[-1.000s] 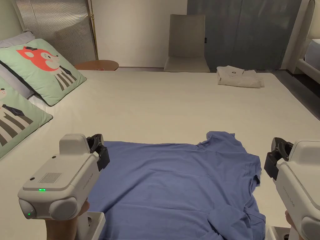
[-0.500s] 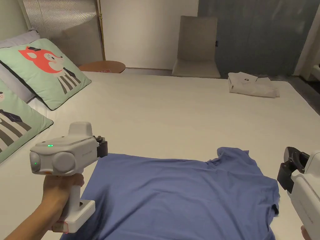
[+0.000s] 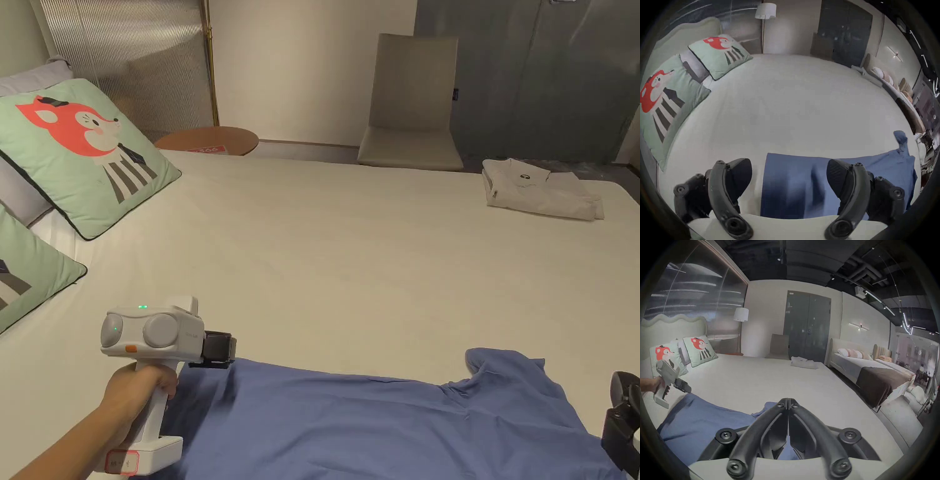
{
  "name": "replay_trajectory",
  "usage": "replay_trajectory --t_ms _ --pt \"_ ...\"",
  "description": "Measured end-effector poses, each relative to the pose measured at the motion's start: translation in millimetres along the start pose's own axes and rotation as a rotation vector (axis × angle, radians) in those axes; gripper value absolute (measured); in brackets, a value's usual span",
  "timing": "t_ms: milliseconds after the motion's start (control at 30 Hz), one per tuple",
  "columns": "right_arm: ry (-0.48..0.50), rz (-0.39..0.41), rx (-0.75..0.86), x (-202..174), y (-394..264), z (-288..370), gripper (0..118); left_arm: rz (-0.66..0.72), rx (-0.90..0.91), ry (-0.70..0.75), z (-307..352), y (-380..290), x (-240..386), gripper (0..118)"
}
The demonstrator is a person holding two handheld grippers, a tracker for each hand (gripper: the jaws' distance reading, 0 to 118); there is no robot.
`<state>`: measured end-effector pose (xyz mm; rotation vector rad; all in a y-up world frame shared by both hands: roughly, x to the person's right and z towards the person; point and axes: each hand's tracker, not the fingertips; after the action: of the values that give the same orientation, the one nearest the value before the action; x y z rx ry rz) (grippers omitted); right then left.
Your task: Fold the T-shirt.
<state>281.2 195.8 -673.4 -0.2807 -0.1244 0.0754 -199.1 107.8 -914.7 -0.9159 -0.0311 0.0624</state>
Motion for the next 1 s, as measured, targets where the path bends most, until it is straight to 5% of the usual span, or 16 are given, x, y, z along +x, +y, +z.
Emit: replay_trajectory --t_ms 67,167,267,333,367,567,600,700,800,1000 --pt "-0.003 0.005 -0.026 1 -6 -10 0 -0.001 -0.033 0.009 -11 -4 2 93" --pt "0.000 0.000 -0.056 2 -17 -23 0 -0.015 -0.050 0.008 -32 -9 3 65" --pt "0.013 -0.013 -0.084 2 -21 -30 0 -0.065 -0.031 0.054 -36 -15 13 54" --pt "0.019 -0.023 -0.104 4 -22 -36 0 -0.086 -0.029 0.025 -35 -15 15 12" --pt "0.027 -0.038 -0.120 7 -22 -41 0 -0.102 -0.014 0.010 -31 -14 17 3" --pt "0.032 -0.090 -0.312 29 -22 -105 1 -0.159 0.108 0.026 13 -13 31 3" --pt "0.035 -0.094 -0.348 34 -23 -119 9 -0.157 0.121 0.009 24 -12 31 3" --pt "0.029 -0.112 -0.475 48 -35 -162 70 -0.160 0.175 -0.035 55 -11 34 3" --pt "0.023 -0.093 -0.596 46 -38 -186 101 -0.163 0.197 -0.067 78 -9 34 3" --pt "0.009 -0.077 -0.733 36 -59 -214 93 -0.168 0.209 -0.078 88 -7 34 3"
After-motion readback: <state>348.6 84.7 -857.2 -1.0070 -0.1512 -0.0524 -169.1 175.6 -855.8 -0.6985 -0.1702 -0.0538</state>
